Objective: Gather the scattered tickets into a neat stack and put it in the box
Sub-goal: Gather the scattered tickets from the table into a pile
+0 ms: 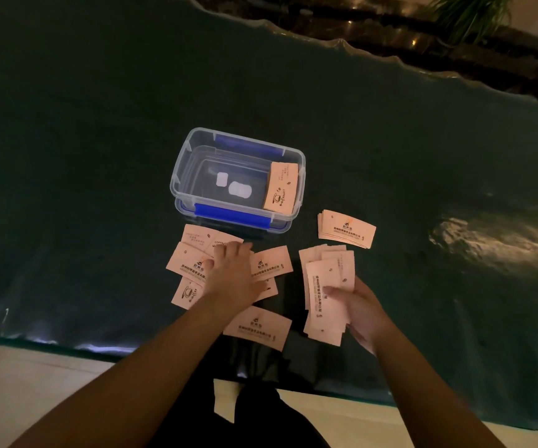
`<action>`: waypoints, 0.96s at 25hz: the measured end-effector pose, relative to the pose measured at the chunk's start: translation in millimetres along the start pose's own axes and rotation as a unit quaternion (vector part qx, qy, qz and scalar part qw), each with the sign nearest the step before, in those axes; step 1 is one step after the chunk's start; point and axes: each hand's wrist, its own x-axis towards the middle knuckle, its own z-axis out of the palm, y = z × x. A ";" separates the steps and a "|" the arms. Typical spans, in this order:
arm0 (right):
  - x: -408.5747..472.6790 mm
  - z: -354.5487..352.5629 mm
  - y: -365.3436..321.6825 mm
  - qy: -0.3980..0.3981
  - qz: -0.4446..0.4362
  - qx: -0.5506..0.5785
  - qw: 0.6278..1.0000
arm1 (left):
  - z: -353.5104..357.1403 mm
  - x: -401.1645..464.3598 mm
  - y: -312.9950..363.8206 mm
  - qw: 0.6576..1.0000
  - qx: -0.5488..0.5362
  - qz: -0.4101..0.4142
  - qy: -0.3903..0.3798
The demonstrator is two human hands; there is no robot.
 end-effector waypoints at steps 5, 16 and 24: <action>18.1 16.7 -21.5 -0.053 -0.034 -0.189 0.980 | -3.6 -15.5 -26.4 0.998 0.065 -0.016 -0.010; 60.1 85.4 -55.7 -0.193 -0.124 -0.568 0.791 | 31.0 -87.4 -39.2 0.999 0.025 -0.023 -0.018; 59.5 95.7 -47.4 -0.200 -0.154 -0.676 0.692 | 39.4 -79.7 -41.6 0.972 -0.216 -0.097 -0.004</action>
